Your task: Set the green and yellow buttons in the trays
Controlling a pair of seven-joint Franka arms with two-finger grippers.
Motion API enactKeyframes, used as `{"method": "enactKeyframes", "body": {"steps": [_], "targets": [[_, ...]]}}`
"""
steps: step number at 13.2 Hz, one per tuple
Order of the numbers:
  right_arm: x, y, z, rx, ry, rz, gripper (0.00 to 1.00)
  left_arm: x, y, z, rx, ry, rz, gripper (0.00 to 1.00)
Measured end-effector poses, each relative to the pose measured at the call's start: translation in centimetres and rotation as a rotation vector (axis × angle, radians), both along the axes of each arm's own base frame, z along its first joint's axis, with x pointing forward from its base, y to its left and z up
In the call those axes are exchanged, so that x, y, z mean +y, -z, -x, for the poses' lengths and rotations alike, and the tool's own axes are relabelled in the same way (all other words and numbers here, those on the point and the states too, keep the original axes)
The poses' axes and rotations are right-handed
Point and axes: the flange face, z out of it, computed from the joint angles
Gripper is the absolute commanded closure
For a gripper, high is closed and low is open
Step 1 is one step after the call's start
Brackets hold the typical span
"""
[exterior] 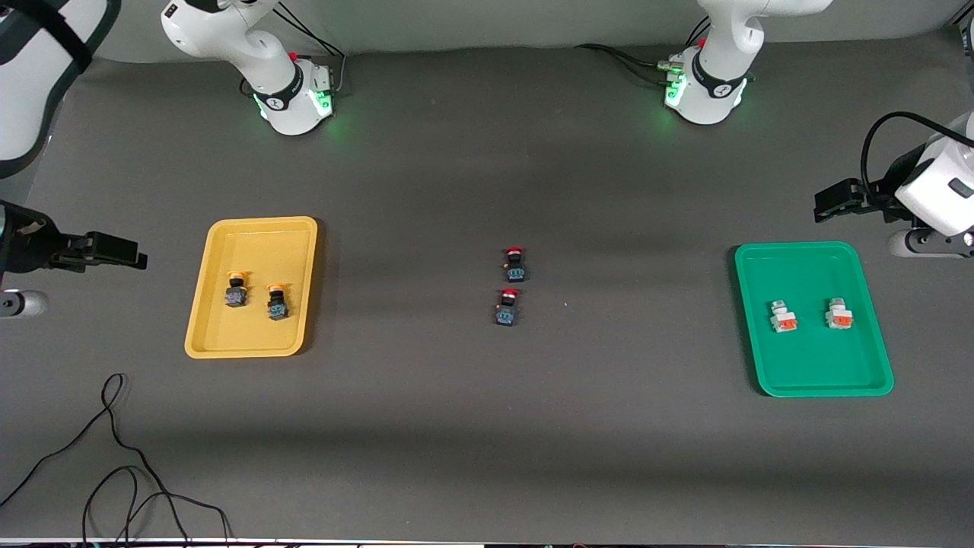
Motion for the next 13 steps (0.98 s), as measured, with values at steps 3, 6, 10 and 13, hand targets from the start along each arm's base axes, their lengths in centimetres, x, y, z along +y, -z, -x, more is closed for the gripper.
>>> {"method": "enactKeyframes", "body": {"steps": [3, 6, 10, 13], "targets": [[-1.2, -0.1, -0.8, 0.004, -0.015, -0.009, 0.0, 0.0, 0.0, 0.0, 0.0, 0.0, 0.0, 0.01], [-0.9, 0.0, -1.2, 0.021, -0.013, -0.008, 0.0, 0.0, 0.0, 0.0, 0.0, 0.0, 0.0, 0.01], [-1.2, 0.3, -1.2, 0.048, -0.012, -0.012, 0.0, 0.0, 0.0, 0.0, 0.0, -0.001, -0.001, 0.01], [1.6, -1.2, -0.4, 0.044, -0.021, 0.023, 0.0, 0.0, 0.0, 0.0, 0.0, -0.001, -0.001, 0.01]]}}
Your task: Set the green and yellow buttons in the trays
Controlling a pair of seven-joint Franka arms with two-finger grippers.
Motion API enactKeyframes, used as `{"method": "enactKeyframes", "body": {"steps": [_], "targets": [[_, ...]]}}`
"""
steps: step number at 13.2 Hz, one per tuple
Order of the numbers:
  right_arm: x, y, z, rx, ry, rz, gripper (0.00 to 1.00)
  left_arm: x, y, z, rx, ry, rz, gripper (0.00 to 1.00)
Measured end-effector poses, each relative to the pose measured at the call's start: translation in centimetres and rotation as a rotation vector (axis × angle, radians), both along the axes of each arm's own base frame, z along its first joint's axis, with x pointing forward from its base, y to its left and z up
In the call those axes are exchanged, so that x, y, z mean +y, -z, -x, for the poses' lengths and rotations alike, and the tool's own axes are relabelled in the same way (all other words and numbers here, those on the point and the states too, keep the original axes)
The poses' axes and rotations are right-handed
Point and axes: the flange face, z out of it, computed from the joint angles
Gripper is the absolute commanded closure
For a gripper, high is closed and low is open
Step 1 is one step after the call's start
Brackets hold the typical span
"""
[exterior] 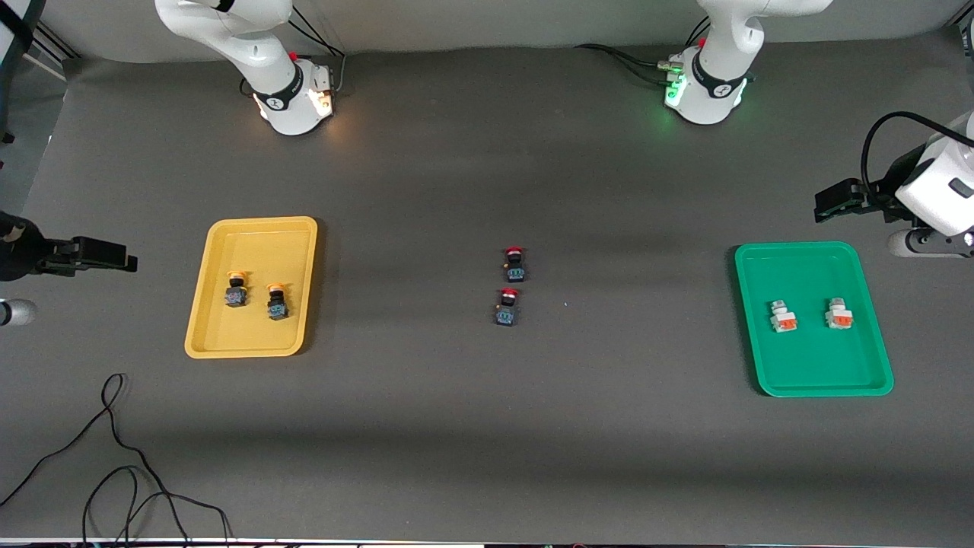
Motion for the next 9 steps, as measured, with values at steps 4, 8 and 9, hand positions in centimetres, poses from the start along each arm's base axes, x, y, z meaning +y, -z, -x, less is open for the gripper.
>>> {"method": "enactKeyframes", "body": {"steps": [4, 8, 9], "targets": [[2.9, -0.7, 0.5, -0.003, 0.002, 0.013, 0.0, 0.0, 0.0, 0.0, 0.0, 0.0, 0.0, 0.01], [2.5, -0.6, 0.8, -0.011, 0.01, 0.014, 0.0, 0.0, 0.0, 0.0, 0.0, 0.001, 0.0, 0.01], [2.1, -0.5, 1.1, -0.019, 0.016, 0.014, 0.0, 0.0, 0.0, 0.0, 0.0, 0.001, 0.0, 0.01]]}}
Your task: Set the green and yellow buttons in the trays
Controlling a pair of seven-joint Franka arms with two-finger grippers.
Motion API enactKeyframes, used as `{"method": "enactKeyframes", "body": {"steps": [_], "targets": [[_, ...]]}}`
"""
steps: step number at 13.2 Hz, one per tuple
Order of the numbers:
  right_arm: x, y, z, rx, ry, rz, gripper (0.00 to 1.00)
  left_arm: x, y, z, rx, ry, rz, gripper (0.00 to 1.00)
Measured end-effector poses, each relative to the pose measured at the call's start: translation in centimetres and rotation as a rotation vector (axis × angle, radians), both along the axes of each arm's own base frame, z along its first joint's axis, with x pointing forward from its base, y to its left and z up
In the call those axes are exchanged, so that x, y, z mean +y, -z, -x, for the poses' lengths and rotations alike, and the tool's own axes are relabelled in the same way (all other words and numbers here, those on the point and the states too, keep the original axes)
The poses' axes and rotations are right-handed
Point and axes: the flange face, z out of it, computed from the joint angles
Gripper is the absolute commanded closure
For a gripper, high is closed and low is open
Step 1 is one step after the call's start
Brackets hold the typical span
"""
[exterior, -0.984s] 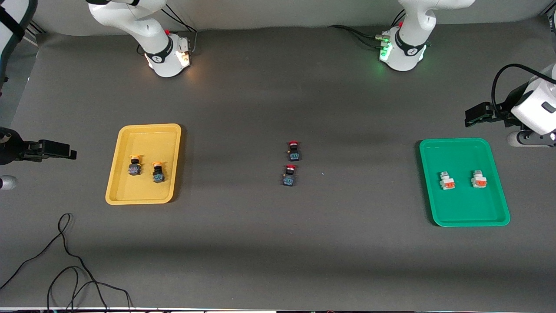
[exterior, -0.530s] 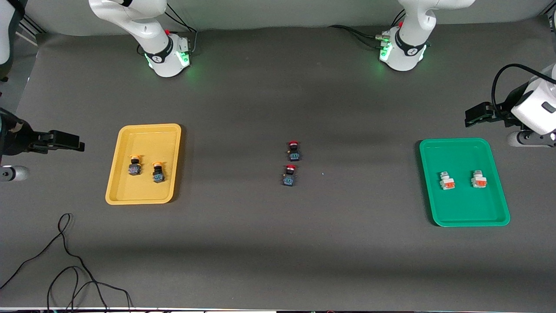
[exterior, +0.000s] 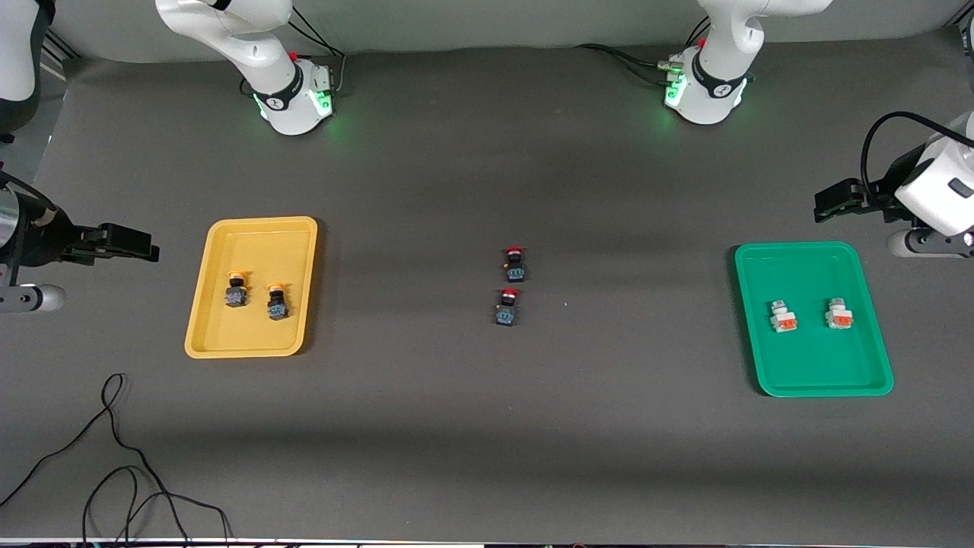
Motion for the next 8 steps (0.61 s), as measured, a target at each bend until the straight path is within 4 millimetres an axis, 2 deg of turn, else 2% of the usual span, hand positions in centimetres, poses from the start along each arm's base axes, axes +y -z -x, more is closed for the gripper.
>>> {"method": "enactKeyframes", "body": {"steps": [3, 8], "targets": [[-1.1, 0.2, 1.9, -0.027, 0.018, -0.004, 0.0, 0.0, 0.0, 0.0, 0.0, 0.0, 0.0, 0.01], [-1.1, 1.1, 5.3, -0.085, 0.019, -0.011, 0.0, -0.1, 0.0, 0.0, 0.0, 0.001, 0.0, 0.01]]}}
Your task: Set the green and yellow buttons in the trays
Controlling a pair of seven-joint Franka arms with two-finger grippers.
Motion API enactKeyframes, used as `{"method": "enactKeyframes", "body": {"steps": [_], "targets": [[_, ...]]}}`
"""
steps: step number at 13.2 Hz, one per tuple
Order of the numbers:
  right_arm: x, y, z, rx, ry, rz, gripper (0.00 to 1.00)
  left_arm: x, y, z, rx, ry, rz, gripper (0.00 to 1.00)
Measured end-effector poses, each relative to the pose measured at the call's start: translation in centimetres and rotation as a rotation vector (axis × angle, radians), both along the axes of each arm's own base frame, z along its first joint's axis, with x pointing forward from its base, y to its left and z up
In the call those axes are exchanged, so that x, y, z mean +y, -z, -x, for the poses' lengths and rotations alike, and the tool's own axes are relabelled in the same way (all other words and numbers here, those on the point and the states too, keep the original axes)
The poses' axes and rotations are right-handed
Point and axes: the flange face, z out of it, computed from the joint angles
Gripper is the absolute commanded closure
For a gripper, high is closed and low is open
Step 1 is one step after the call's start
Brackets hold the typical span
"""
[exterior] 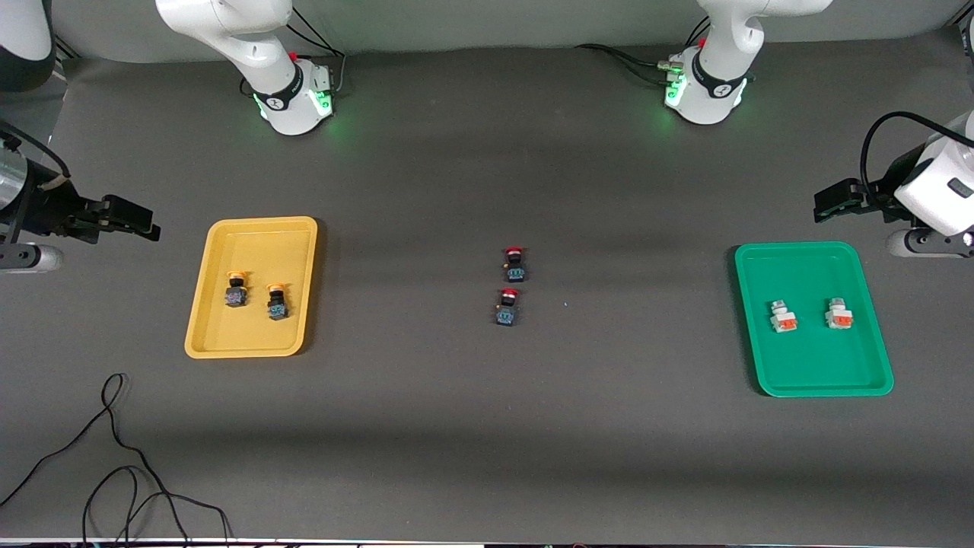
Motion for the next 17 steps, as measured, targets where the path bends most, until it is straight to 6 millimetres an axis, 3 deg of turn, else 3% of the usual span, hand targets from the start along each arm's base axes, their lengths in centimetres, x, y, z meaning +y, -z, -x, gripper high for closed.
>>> {"method": "enactKeyframes", "body": {"steps": [5, 8, 12, 17], "targets": [[1.1, 1.2, 2.3, -0.062, -0.016, 0.004, 0.0, 0.0, 0.0, 0.0, 0.0, 0.001, -0.001, 0.01], [1.1, 0.9, 2.0, -0.085, -0.022, 0.027, 0.0, 0.0, 0.0, 0.0, 0.0, 0.001, -0.001, 0.01], [2.9, 0.3, 1.2, -0.107, -0.062, 0.044, 0.0, 0.0, 0.0, 0.0, 0.0, 0.001, -0.001, 0.01], [2.4, -0.3, 1.0, -0.115, -0.053, 0.048, 0.0, -0.2, 0.0, 0.0, 0.0, 0.003, -0.001, 0.01]]}}
